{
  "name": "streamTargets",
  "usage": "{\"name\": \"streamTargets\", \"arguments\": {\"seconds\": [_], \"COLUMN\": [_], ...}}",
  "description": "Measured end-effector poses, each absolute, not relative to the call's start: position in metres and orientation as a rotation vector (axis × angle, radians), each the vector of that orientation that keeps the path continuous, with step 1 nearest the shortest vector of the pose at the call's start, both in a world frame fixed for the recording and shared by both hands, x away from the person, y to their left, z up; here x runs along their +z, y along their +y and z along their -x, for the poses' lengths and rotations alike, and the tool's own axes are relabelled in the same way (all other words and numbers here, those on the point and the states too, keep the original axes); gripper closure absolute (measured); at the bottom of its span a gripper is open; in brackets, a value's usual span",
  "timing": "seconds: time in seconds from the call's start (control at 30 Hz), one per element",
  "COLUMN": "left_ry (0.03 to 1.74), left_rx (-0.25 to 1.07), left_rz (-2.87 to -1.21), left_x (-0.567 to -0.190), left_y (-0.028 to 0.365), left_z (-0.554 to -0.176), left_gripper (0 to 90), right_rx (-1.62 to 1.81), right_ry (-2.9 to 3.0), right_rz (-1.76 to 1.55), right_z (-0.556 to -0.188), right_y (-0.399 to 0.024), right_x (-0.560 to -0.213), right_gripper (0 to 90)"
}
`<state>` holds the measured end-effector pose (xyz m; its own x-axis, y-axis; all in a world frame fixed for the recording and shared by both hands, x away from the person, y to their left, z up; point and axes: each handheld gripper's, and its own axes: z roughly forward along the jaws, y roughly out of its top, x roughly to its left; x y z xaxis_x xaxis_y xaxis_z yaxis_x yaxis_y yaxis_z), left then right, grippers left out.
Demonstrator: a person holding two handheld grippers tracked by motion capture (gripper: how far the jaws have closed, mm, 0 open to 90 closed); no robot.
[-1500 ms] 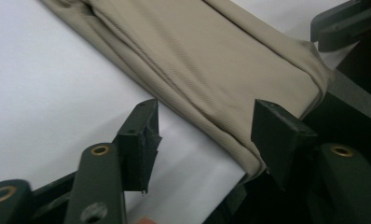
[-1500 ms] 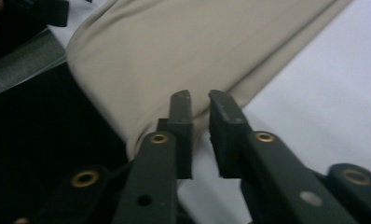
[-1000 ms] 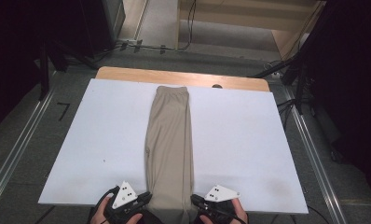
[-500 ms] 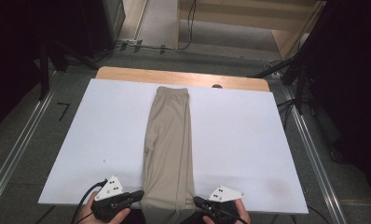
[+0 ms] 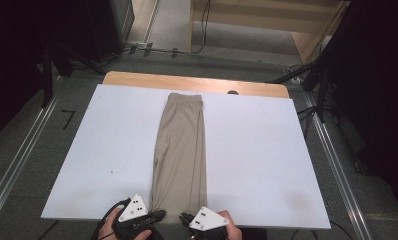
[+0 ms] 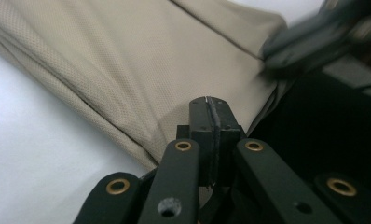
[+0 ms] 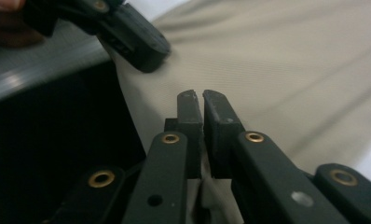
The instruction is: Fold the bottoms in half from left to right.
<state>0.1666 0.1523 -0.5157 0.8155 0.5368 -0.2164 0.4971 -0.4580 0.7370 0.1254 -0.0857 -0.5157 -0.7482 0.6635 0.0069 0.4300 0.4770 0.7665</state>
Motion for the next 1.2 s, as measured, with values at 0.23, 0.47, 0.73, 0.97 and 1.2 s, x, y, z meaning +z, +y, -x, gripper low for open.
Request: {"name": "streamTargets", "arguments": {"seconds": [0.23, 0.47, 0.73, 0.97, 1.2], "left_ry": [0.748, 0.745, 0.740, 0.734, 0.745], "left_rx": [0.055, 0.025, 0.002, 0.000, -0.006], "left_rz": [-2.170, -2.173, -2.164, -2.170, -2.165], "left_x": [-0.513, -0.513, -0.514, -0.514, -0.513], "left_y": [0.154, 0.156, 0.157, 0.158, 0.161], "left_z": [-0.167, -0.170, -0.172, -0.173, -0.173], "left_gripper": [90.0, 90.0, 90.0, 90.0, 90.0], "right_rx": [1.084, 1.033, 1.095, 1.134, 1.065], "right_ry": [2.451, 2.440, 2.407, 2.477, 2.465], "right_rz": [-1.059, -1.155, -1.187, -1.004, -1.030], "right_z": [-0.125, -0.124, -0.128, -0.120, -0.123], "right_y": [-0.110, -0.144, -0.158, -0.127, -0.135], "right_x": [-0.517, -0.514, -0.510, -0.511, -0.516], "right_gripper": [88.5, 88.4, 85.8, 84.9, 85.0]}}
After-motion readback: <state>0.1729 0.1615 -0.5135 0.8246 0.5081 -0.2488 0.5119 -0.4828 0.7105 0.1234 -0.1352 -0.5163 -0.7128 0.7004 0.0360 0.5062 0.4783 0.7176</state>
